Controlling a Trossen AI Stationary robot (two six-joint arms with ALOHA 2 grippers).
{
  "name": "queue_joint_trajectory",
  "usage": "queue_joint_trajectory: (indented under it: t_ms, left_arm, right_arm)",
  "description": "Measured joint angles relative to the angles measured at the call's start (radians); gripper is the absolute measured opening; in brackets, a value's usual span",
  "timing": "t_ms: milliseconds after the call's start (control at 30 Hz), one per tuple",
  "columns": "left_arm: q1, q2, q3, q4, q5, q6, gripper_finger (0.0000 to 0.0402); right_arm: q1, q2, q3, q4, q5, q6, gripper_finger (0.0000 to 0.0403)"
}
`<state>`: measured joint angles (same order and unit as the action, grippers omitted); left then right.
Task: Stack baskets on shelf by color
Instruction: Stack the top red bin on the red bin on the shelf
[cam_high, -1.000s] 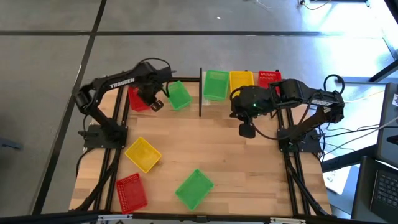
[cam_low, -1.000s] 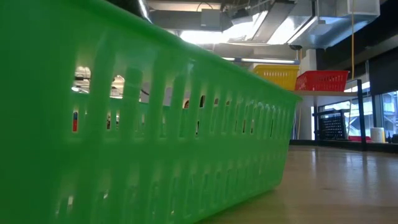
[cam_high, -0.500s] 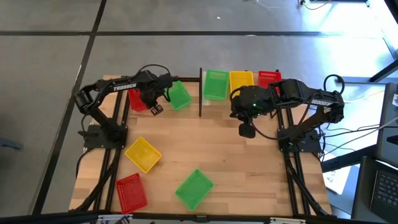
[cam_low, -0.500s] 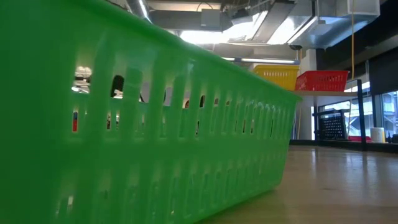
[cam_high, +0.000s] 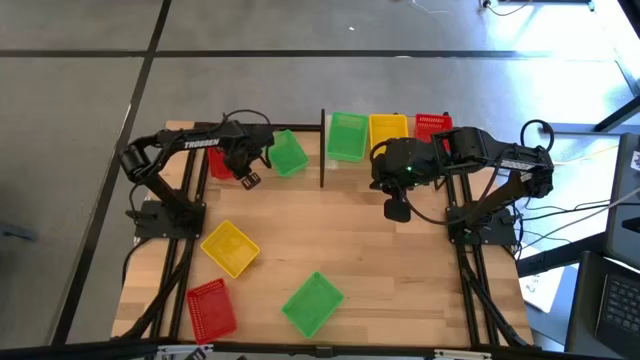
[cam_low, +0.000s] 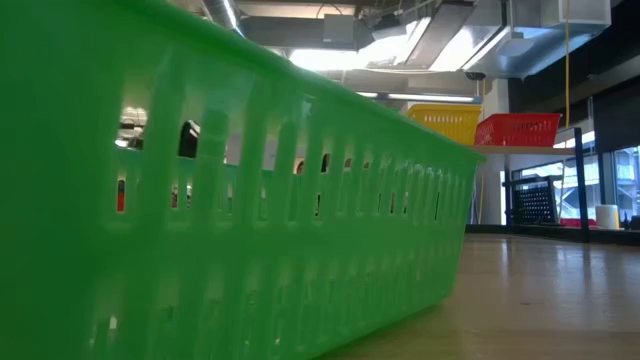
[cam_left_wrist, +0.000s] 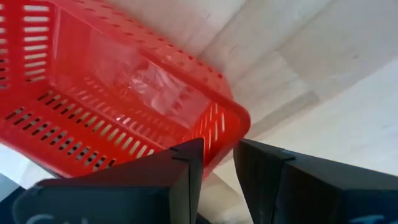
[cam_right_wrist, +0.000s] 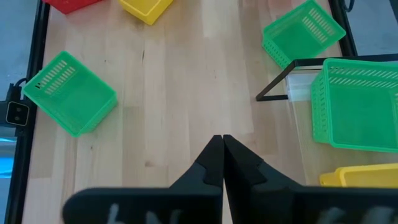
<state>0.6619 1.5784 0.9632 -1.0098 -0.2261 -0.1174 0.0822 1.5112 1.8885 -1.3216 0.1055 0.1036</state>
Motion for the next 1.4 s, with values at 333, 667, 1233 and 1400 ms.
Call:
queue_joint_trajectory:
  t_ms: [333, 667, 1233, 1400]
  left_arm:
    - [0.0, 0.0, -0.034, 0.074, 0.008, 0.04, 0.007]
    - [-0.035, -0.014, -0.015, 0.031, 0.038, -0.012, 0.0002]
    - [-0.588, -0.053, 0.319, -0.089, 0.173, -0.196, 0.0]
    - [-0.735, -0.053, 0.375, -0.042, 0.113, -0.195, 0.0]
  right_arm:
    - [0.0, 0.0, 0.0, 0.0, -0.001, -0.001, 0.0]
    - [0.0, 0.0, 0.0, 0.0, -0.001, 0.02, 0.0]
    - [0.007, -0.04, 0.0, -0.091, 0.237, 0.253, 0.0]
    - [0.007, -0.057, 0.0, -0.103, 0.321, 0.343, 0.0]
